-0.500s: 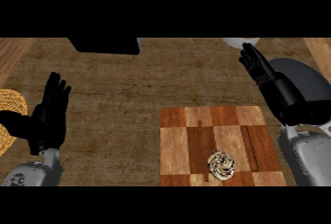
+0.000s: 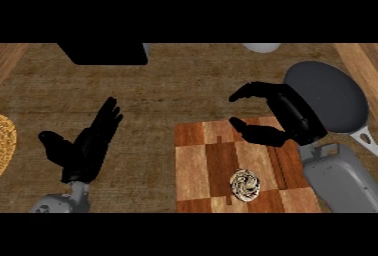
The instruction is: Pick the cupcake from the cutting board and place it in the pan
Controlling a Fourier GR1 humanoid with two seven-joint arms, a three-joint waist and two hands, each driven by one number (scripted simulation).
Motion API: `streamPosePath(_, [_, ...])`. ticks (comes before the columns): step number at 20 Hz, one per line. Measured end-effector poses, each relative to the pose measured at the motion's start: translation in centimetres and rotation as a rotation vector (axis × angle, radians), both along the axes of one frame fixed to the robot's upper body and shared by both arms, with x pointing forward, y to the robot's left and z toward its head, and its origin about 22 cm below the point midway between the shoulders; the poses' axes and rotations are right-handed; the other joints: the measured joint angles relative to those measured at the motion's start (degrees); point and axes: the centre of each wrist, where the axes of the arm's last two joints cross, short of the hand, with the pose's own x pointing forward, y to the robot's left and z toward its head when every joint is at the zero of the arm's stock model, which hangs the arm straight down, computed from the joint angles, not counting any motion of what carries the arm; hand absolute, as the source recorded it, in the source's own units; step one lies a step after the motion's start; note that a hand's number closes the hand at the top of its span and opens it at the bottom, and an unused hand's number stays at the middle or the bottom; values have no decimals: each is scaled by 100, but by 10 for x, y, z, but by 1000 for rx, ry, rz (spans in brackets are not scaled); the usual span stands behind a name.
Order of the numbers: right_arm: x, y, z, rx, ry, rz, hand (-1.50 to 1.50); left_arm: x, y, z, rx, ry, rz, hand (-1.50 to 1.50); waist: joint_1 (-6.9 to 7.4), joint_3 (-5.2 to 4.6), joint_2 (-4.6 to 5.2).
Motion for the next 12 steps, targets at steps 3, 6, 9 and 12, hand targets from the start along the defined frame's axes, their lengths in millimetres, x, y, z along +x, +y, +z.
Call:
streamPosePath(3, [-19, 8, -20, -10, -131, -24, -150, -2, -1, -5, -31, 31, -64, 0, -46, 30, 13])
streamPosePath(6, [-36, 23, -26, -66, -185, -1, -150, -8, 0, -13, -49, 43, -106, 0, -31, 40, 18])
streamPosePath(9, [-46, 32, -30, -256, -115, 18, -150, -8, 0, -15, -54, 52, -127, 0, -44, 34, 5])
streamPosePath(12, [-51, 40, -38, -496, -19, 5, -150, -6, -1, -17, -53, 56, -130, 0, -38, 19, -5])
